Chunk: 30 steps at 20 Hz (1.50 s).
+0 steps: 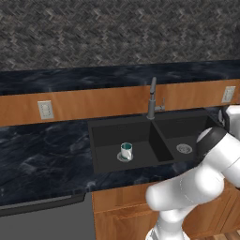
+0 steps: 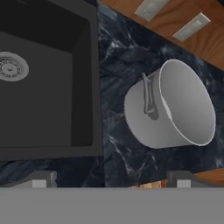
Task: Place the mug in the left basin and the pot in the right basin of the sink.
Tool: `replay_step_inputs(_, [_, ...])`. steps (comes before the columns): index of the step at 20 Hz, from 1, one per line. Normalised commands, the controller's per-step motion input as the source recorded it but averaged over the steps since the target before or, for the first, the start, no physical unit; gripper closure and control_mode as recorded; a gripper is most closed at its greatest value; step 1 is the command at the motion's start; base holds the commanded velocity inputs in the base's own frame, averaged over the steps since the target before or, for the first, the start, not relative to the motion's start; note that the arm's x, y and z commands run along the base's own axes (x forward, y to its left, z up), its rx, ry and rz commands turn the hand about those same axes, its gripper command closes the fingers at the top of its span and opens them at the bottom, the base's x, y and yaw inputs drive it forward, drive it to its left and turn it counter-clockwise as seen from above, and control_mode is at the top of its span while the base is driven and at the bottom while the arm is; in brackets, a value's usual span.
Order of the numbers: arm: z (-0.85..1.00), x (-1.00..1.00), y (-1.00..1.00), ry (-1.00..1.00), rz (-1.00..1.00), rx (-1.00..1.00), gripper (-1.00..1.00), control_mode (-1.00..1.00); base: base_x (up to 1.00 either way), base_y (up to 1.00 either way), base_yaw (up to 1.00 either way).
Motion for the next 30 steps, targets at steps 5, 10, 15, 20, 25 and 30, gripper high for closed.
replay_step_inputs(5, [-0.02, 0.00, -0.36, 0.00, 0.00, 0.00, -1.00, -1.00, 0.00, 0.00, 0.00])
replay_step_inputs(10, [-0.08, 0.06, -0.28, 0.00, 0.00, 0.00, -1.00, -1.00, 0.00, 0.00, 0.00])
replay_step_inputs(15, [-0.18, 0.16, -0.15, 0.00, 0.00, 0.00, -1.00, -1.00, 0.00, 0.00, 0.00])
replay_step_inputs(20, [-0.19, 0.25, -0.04, 0.00, 0.00, 0.00, -1.00, -1.00, 0.00, 0.00, 0.00])
replay_step_inputs(25, [-0.14, 0.20, -0.07, 0.00, 0.00, 0.00, -1.00, -1.00, 0.00, 0.00, 0.00])
replay_step_inputs(30, [-0.09, 0.03, -0.15, 0.00, 0.00, 0.00, -1.00, -1.00, 0.00, 0.00, 0.00])
